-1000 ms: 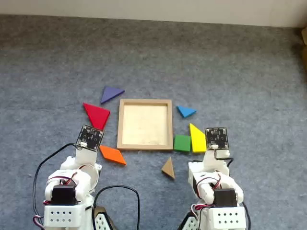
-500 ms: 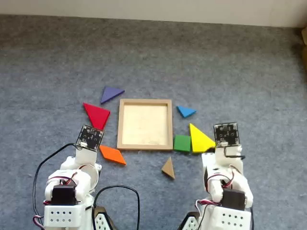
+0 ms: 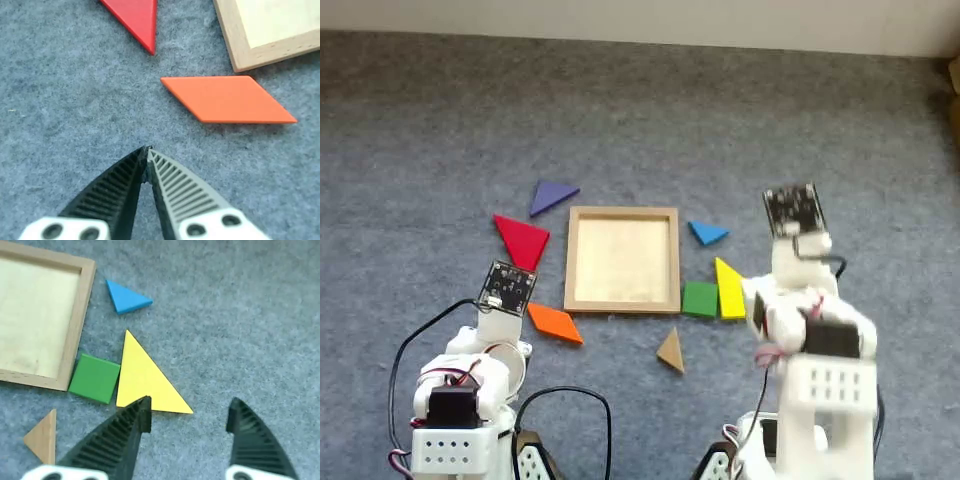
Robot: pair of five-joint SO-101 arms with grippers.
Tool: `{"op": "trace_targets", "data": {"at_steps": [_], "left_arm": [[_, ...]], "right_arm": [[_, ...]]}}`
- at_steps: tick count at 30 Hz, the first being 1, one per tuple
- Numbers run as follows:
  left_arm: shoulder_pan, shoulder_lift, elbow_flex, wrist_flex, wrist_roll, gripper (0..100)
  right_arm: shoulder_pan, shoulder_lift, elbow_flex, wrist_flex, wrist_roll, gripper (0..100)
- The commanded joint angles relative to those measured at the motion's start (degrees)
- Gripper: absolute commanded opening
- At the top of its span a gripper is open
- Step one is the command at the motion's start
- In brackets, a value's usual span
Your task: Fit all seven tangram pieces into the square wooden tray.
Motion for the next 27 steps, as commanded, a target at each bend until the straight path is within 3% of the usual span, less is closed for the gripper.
{"op": "trace_targets", "data": {"at_steps": [1, 8, 15, 27], "left_arm": [[-0.48, -1.45, 1.1, 0.44, 0.35, 1], [-0.48, -1.45, 1.1, 0.44, 0.35, 1], [-0.48, -1.45, 1.1, 0.44, 0.35, 1], [-0.48, -1.45, 1.1, 0.44, 0.35, 1]], "right_arm": [[-2.59, 13.41, -8.75, 0.57, 1.05, 31.3], [-8.4, 29.85, -13.05, 0.22, 8.79, 31.3], [-9.45, 40.84, -17.01, 0.22, 13.89, 31.4], [-10.51, 54.37, -22.81, 0.4, 15.38, 31.4]]}}
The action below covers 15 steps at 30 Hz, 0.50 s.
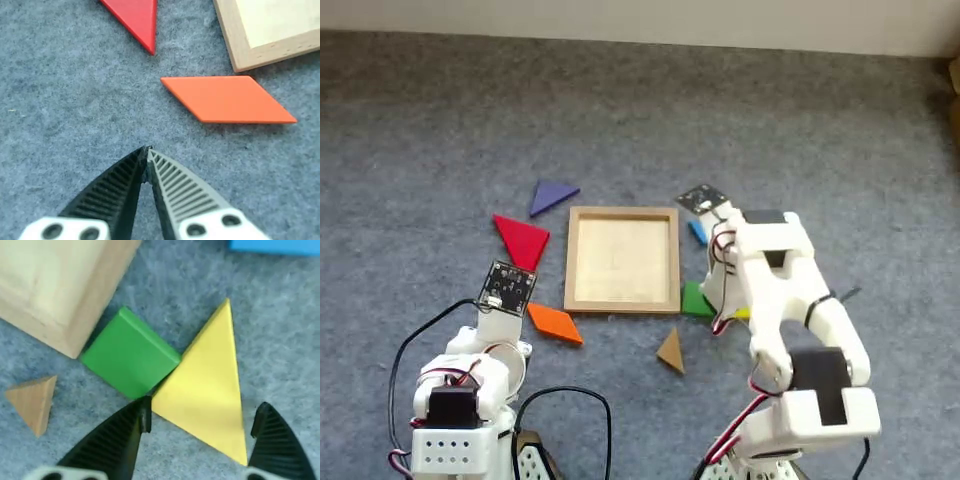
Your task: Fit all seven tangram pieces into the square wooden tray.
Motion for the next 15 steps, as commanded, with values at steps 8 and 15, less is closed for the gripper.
{"op": "trace_targets", "data": {"at_steps": [8, 15], "left_arm": [[-0.48, -1.45, 1.1, 0.44, 0.35, 1], [-0.48, -1.45, 1.1, 0.44, 0.35, 1]], "right_arm": [[-0.84, 6.02, -3.12, -1.89, 0.7, 31.4], [0.48, 6.64, -3.12, -1.71, 0.62, 31.3]]}}
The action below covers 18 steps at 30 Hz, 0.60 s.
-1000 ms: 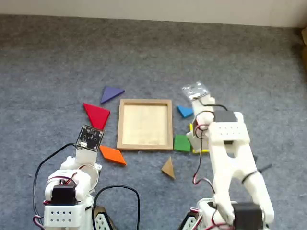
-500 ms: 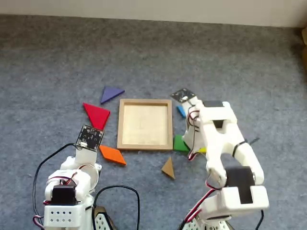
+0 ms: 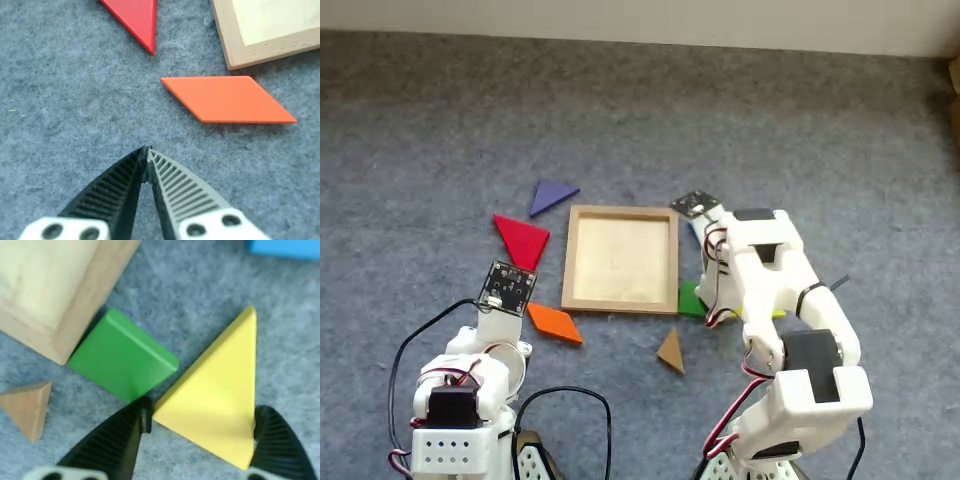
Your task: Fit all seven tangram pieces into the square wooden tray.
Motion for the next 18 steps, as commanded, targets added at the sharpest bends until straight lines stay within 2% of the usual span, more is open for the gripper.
{"op": "trace_targets", "data": {"at_steps": [1, 5, 10, 13, 18], "left_arm": [[-0.48, -1.45, 1.1, 0.44, 0.35, 1], [-0.48, -1.45, 1.1, 0.44, 0.35, 1], [-0.48, -1.45, 1.1, 0.44, 0.35, 1], [-0.48, -1.45, 1.1, 0.44, 0.35, 1], [-0.48, -1.45, 1.1, 0.44, 0.35, 1]], "right_arm": [[1.8, 0.92, -1.54, -1.1, 0.62, 31.3], [4.97, 0.84, -1.63, -1.1, 0.62, 29.6], [7.16, 0.75, -5.05, -1.01, 0.62, 16.6], [7.43, 0.75, -5.49, -0.66, 0.62, 15.6], [7.16, -2.07, -9.54, 6.64, 0.62, 15.6]]}}
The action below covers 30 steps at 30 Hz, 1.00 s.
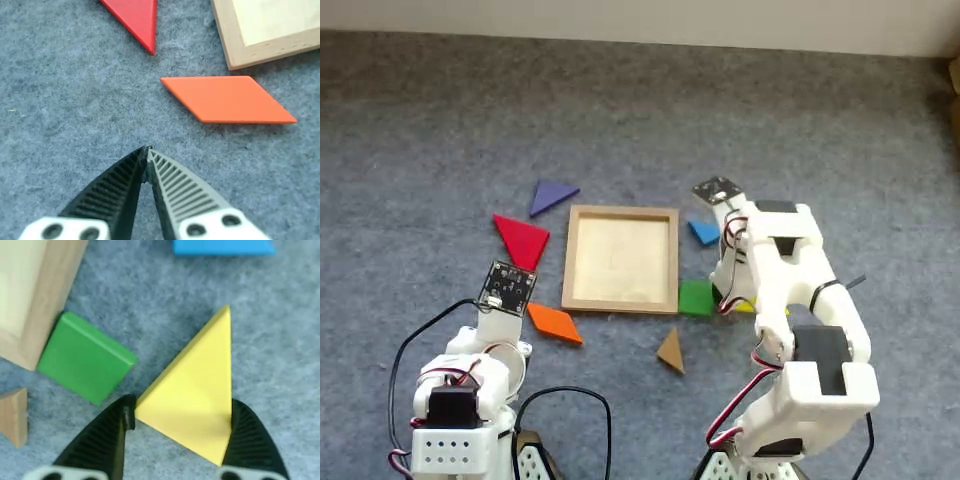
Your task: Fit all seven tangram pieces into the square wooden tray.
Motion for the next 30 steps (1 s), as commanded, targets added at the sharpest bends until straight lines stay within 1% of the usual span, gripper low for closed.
{"op": "trace_targets", "data": {"at_steps": [1, 4, 7, 12, 15, 19, 22, 26, 30], "left_arm": [[-0.48, -1.45, 1.1, 0.44, 0.35, 1], [-0.48, -1.45, 1.1, 0.44, 0.35, 1], [-0.48, -1.45, 1.1, 0.44, 0.35, 1], [-0.48, -1.45, 1.1, 0.44, 0.35, 1], [-0.48, -1.45, 1.1, 0.44, 0.35, 1], [-0.48, -1.45, 1.1, 0.44, 0.35, 1], [-0.48, -1.45, 1.1, 0.44, 0.35, 1], [-0.48, -1.45, 1.1, 0.44, 0.35, 1], [-0.48, -1.45, 1.1, 0.44, 0.35, 1]], "right_arm": [[1.1, -4.62, -5.67, 5.93, 0.53, 15.6], [1.01, -10.24, -8.48, 9.89, 0.35, 15.6], [-0.31, -15.52, -9.63, 10.95, 0.26, 15.6], [-5.85, -19.74, -9.63, 10.95, -0.26, 15.6], [-10.33, -19.47, -9.89, 10.15, -8.09, 15.6], [-16.66, -18.33, -9.98, 5.49, -19.96, 15.6], [-20.97, -16.57, -9.98, 1.45, -27.16, 15.6], [-24.66, -13.23, -9.98, -4.35, -35.87, 15.6], [-26.33, -9.19, -9.98, -10.42, -42.02, 15.6]]}}
